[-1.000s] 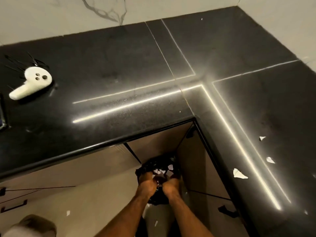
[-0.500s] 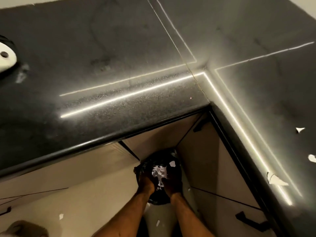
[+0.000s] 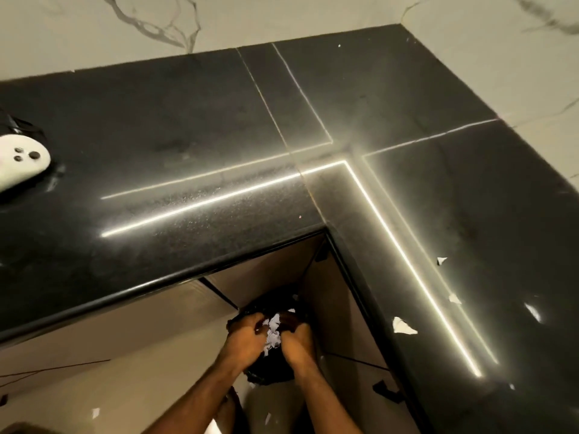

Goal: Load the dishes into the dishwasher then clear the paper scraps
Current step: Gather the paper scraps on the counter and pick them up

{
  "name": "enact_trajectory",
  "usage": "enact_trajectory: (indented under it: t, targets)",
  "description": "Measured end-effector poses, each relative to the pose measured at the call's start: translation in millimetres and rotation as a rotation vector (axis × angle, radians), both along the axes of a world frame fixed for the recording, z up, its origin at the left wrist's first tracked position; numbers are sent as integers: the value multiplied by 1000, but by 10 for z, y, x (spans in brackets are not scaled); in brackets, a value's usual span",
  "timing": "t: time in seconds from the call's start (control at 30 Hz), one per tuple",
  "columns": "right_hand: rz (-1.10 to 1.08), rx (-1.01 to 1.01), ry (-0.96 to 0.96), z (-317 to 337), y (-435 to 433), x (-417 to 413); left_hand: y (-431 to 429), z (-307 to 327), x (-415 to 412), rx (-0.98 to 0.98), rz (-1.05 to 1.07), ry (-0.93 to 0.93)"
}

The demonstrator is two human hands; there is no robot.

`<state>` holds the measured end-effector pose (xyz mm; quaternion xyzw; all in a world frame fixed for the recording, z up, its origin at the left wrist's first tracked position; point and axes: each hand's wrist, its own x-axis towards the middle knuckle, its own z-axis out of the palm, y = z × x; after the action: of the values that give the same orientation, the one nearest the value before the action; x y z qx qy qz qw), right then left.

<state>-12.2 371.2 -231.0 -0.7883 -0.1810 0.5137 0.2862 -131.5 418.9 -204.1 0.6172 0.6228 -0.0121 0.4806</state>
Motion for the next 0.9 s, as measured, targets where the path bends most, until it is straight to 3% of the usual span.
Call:
enact_trajectory:
  t: [0.3, 0.47, 0.6, 0.77, 0.9]
  targets:
    - [173, 594, -183, 1813, -365, 516, -151, 1419, 434, 334, 58, -356]
    - [51, 817, -404, 2428, -607, 1321, -428, 1931, 948, 467, -86, -528]
    - [32, 698, -581, 2335, -492, 2147, -600, 2014, 1345, 386, -256, -555]
    - [460, 455, -726, 1949, -518, 2643, -680, 1819, 1574, 438, -307, -298]
    - [691, 372, -893, 1863, -765, 2481, -704, 1787, 1626, 520, -273, -303]
